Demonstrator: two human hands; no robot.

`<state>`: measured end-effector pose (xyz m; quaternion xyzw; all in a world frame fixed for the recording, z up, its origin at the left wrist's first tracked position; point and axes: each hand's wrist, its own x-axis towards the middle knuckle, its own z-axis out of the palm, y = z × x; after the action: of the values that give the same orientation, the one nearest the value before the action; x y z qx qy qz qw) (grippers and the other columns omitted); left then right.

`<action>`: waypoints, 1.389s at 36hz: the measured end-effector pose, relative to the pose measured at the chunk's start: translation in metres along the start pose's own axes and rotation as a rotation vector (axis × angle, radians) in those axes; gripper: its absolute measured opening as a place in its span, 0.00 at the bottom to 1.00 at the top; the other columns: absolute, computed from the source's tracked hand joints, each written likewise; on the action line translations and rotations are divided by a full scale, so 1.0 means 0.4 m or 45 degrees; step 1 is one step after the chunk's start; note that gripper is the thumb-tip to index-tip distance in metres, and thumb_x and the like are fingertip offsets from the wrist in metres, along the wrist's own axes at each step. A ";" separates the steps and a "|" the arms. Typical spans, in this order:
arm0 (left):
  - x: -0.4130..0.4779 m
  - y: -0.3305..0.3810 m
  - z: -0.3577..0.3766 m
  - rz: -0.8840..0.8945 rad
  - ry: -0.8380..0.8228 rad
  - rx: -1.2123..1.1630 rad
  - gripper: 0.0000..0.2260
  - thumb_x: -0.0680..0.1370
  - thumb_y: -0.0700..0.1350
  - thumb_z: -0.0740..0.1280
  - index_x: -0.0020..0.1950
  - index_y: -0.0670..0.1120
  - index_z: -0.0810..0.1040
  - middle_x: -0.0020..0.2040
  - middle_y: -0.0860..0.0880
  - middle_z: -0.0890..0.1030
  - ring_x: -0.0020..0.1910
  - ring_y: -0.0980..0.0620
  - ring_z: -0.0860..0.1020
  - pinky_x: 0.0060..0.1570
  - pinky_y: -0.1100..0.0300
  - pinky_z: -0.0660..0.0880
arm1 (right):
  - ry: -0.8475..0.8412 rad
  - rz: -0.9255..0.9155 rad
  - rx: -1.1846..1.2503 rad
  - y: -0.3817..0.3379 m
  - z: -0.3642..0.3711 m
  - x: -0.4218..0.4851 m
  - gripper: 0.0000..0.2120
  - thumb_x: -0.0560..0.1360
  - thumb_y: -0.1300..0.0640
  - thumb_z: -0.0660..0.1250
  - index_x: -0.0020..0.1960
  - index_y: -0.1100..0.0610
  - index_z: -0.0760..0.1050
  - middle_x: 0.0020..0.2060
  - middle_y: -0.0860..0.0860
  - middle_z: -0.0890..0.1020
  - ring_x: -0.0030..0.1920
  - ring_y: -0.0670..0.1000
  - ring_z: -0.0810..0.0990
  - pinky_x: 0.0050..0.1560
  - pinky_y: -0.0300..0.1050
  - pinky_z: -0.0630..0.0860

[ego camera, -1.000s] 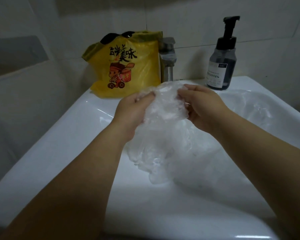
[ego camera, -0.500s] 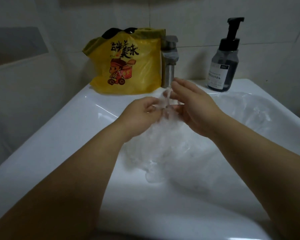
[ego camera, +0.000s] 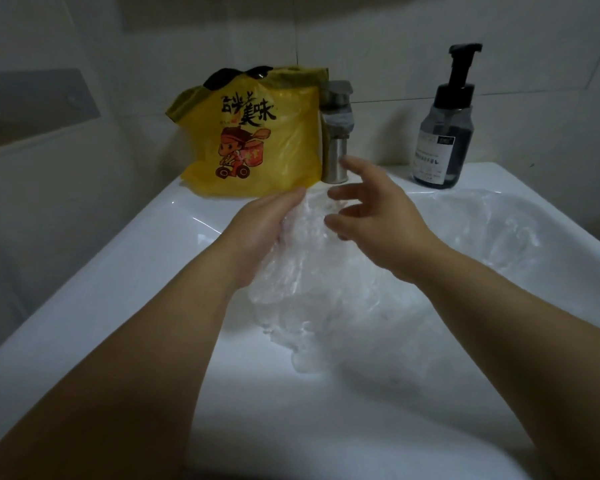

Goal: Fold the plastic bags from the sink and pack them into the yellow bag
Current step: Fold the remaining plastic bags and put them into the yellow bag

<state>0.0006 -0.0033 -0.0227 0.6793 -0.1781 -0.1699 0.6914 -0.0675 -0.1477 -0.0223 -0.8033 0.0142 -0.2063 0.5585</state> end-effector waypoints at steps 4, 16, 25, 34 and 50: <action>-0.002 0.012 -0.007 0.003 -0.016 -0.066 0.07 0.78 0.45 0.66 0.49 0.44 0.81 0.42 0.47 0.84 0.43 0.48 0.83 0.47 0.55 0.77 | 0.088 0.065 0.007 0.001 -0.003 0.004 0.31 0.74 0.65 0.67 0.72 0.45 0.62 0.52 0.45 0.74 0.47 0.48 0.79 0.43 0.42 0.80; 0.000 0.008 -0.010 0.067 0.006 -0.064 0.05 0.79 0.43 0.64 0.46 0.46 0.79 0.41 0.48 0.82 0.43 0.49 0.81 0.48 0.55 0.77 | -0.011 0.217 -0.015 0.015 -0.006 0.012 0.19 0.75 0.55 0.70 0.65 0.52 0.73 0.48 0.49 0.78 0.44 0.47 0.78 0.41 0.41 0.78; -0.002 0.002 -0.007 0.071 0.104 0.079 0.07 0.81 0.41 0.62 0.49 0.47 0.79 0.46 0.48 0.81 0.47 0.47 0.79 0.46 0.57 0.75 | -0.073 0.186 -0.244 0.013 -0.004 0.009 0.10 0.77 0.50 0.66 0.54 0.55 0.75 0.48 0.52 0.81 0.44 0.49 0.79 0.44 0.43 0.77; -0.021 0.007 0.000 0.433 0.215 0.446 0.13 0.72 0.60 0.69 0.52 0.57 0.76 0.50 0.57 0.77 0.49 0.60 0.75 0.44 0.67 0.70 | 0.220 0.249 -0.192 0.015 -0.016 0.018 0.07 0.79 0.54 0.62 0.42 0.48 0.69 0.47 0.55 0.82 0.47 0.55 0.80 0.49 0.54 0.78; 0.005 -0.018 -0.018 0.245 0.263 0.461 0.11 0.83 0.49 0.59 0.44 0.53 0.77 0.39 0.54 0.76 0.40 0.55 0.73 0.46 0.59 0.71 | 0.008 0.415 0.367 -0.005 -0.045 0.023 0.22 0.74 0.47 0.70 0.56 0.65 0.78 0.42 0.55 0.81 0.42 0.53 0.80 0.44 0.45 0.76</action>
<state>0.0060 0.0021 -0.0297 0.7859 -0.1978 0.0019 0.5859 -0.0656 -0.1652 -0.0122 -0.7016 0.1161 -0.1157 0.6934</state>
